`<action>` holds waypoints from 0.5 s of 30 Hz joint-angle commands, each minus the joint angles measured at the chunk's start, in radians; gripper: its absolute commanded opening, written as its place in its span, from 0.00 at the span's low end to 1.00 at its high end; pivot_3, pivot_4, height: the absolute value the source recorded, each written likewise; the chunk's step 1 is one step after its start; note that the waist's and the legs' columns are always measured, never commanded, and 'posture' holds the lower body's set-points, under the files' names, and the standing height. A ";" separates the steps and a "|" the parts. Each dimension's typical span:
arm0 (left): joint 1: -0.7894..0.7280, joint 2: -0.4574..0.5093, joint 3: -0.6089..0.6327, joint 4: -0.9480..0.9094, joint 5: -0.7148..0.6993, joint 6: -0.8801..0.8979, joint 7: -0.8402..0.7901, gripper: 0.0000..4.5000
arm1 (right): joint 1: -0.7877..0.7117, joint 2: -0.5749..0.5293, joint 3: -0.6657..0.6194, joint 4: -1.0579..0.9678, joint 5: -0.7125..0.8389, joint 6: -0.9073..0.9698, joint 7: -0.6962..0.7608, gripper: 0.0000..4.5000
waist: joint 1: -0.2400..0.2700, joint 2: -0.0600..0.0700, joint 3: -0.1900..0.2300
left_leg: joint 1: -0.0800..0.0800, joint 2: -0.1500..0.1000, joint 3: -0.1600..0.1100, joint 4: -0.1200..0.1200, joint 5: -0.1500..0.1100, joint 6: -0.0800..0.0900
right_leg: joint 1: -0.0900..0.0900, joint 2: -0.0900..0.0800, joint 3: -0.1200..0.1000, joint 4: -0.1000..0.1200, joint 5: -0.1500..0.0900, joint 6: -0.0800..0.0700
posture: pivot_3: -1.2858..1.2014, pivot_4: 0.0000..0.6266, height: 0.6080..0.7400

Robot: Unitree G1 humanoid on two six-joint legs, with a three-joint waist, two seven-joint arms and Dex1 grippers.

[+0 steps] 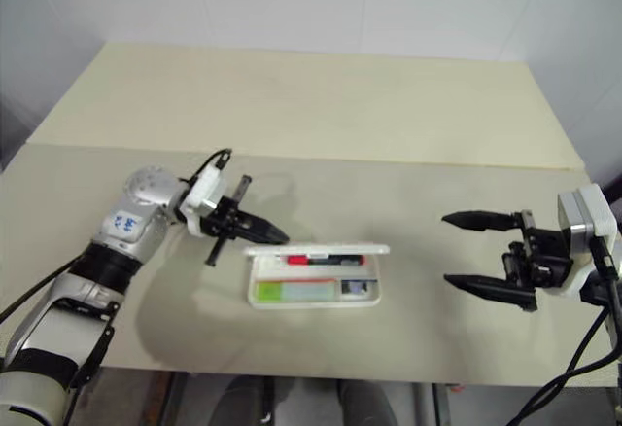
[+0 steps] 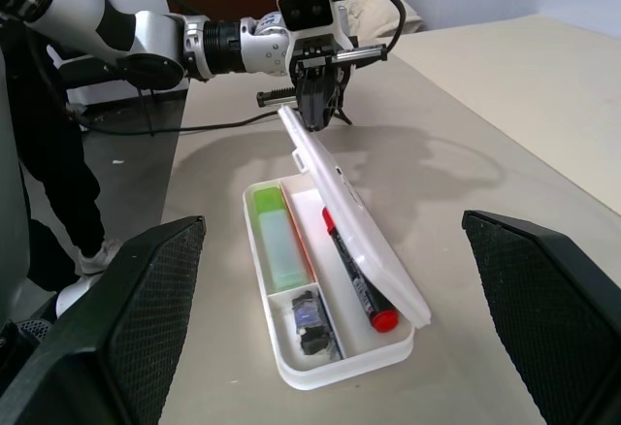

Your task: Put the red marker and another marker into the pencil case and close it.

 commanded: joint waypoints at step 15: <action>-0.048 0.067 -0.217 0.078 0.167 -0.324 -0.112 0.00 | -0.015 0.035 -0.033 -0.055 0.066 -0.012 0.016 1.00 | -0.002 0.000 0.000 | 0.008 0.000 0.001 -0.003 0.000 0.001 | 0.008 0.000 0.002 -0.003 0.000 0.000 | 0.52 0.24 1.00</action>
